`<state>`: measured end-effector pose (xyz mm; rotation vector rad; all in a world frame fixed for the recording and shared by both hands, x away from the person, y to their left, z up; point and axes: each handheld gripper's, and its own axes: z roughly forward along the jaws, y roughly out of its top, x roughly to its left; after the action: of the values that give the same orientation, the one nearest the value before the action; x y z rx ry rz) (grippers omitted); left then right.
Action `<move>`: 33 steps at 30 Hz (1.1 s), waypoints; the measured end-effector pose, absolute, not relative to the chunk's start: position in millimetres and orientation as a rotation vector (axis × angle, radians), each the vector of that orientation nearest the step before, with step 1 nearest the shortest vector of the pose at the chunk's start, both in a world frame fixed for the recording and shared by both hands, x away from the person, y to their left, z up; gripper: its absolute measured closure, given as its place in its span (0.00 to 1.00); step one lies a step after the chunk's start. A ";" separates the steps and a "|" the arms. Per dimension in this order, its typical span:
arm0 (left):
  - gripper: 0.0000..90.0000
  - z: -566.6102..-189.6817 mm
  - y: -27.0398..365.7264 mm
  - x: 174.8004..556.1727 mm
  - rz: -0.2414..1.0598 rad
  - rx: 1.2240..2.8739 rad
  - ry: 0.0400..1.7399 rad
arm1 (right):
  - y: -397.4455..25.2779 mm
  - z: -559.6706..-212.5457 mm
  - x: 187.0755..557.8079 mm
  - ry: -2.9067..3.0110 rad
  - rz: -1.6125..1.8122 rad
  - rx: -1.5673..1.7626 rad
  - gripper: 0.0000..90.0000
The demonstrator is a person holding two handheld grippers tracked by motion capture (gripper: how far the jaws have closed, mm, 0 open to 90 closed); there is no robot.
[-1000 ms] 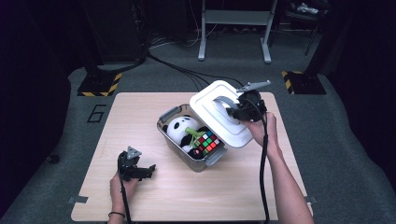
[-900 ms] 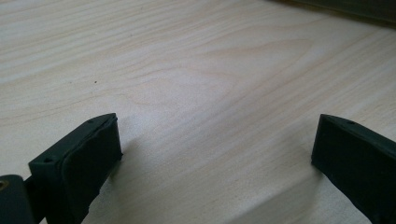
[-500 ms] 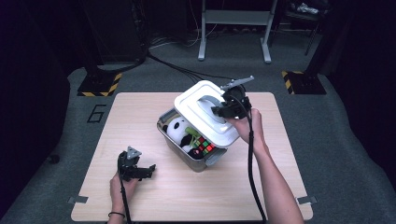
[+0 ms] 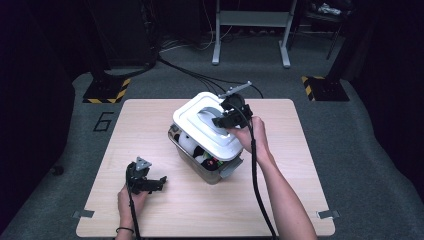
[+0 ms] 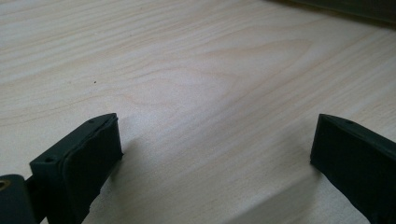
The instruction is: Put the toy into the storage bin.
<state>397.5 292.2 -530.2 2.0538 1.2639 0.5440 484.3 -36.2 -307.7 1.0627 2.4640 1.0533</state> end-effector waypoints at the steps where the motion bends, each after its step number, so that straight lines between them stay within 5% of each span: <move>1: 0.02 -530.1 292.1 397.3 0.541 2.053 1.266 | -33.3 -309.3 485.6 2.474 1.045 1.065 0.74; 28: 0.02 -529.6 292.7 397.3 0.534 2.060 1.261 | 18.4 -349.7 498.7 2.561 0.785 1.194 0.73; 33: 0.02 -529.6 292.7 397.3 0.534 2.059 1.261 | 15.4 -352.2 499.3 2.556 0.810 1.171 0.64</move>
<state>397.3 292.7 -529.6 2.0594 1.2609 0.5336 499.3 15.4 -352.2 1.1705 2.5560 0.8101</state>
